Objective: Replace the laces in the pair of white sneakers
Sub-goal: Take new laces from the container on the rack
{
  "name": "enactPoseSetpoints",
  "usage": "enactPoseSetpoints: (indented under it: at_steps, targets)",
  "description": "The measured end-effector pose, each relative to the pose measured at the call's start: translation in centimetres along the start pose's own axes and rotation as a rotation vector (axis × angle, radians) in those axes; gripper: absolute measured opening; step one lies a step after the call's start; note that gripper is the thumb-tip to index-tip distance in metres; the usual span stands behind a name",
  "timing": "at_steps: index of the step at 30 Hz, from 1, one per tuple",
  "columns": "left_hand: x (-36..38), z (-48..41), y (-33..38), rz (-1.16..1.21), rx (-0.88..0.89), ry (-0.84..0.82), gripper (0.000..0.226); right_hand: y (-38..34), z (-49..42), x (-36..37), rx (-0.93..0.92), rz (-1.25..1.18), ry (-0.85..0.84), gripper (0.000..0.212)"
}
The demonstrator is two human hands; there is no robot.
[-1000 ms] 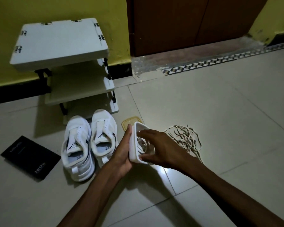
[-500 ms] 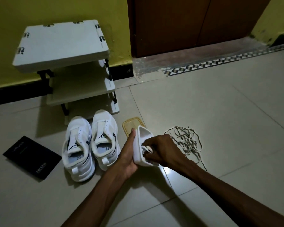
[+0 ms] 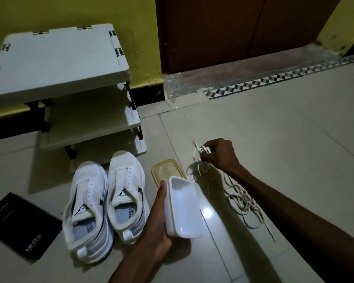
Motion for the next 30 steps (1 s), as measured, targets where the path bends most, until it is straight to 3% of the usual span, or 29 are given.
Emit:
enactPoseSetpoints:
  at_steps: [1, 4, 6, 9, 14, 17, 19, 22, 24, 27, 30]
  targets:
    - [-0.6, -0.2, -0.8, 0.078, -0.069, 0.128, 0.041, -0.1, -0.8, 0.6, -0.016, 0.036, 0.003, 0.015]
    - [-0.6, 0.6, -0.6, 0.146, 0.124, 0.269, 0.043, -0.3, -2.1, 2.1, -0.037, 0.124, -0.023, 0.015]
    - [-1.1, 0.1, -0.8, 0.092, 0.143, 0.287, 0.044, -0.4, -2.5, 2.8, -0.045, 0.173, -0.039, 0.006]
    - [-1.4, -0.2, -0.9, 0.102, 0.140, 0.225, 0.043, -0.7, -3.3, 3.4, -0.038, 0.273, -0.083, 0.014]
    - [-2.1, -0.2, -0.7, 0.136, 0.149, 0.267, 0.043, -1.3, -3.0, 2.0, -0.002, 0.402, -0.230, 0.070]
    - [-2.0, 0.1, -0.6, 0.159, 0.122, 0.198, 0.043, -0.2, -0.9, -0.5, -0.029, 0.433, -0.126, 0.056]
    - [-2.5, 0.1, -0.6, 0.167, 0.092, 0.190, 0.043, 2.1, 1.0, -1.5, 0.039, 0.474, -0.130, 0.053]
    - [-1.7, 0.4, -0.4, 0.289, -0.007, 0.072, 0.044, 6.2, 4.4, -1.6, 0.252, 0.561, -0.267, 0.082]
    - [-2.2, 0.1, -1.1, 0.200, 0.025, 0.131, 0.043, 8.3, 7.3, -1.2, 0.386, 0.519, -0.323, 0.096]
    - [-1.0, 0.8, -1.1, 0.094, 0.107, 0.169, 0.042, 9.2, 9.9, 0.5, 0.417, 0.441, -0.279, 0.102]
    - [-0.4, 1.4, -0.9, 0.133, 0.023, 0.158, 0.047, 8.3, 10.4, 2.0, 0.493, 0.391, -0.197, 0.103]
Point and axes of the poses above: each hand's wrist, its own z-axis away from the middle knuckle, its own x-axis out of the palm, y = z × x, the point moved 3 cm from there along -z, towards the middle knuckle, and after that the axes turned 11 degrees about x, right-handed, at the moved point
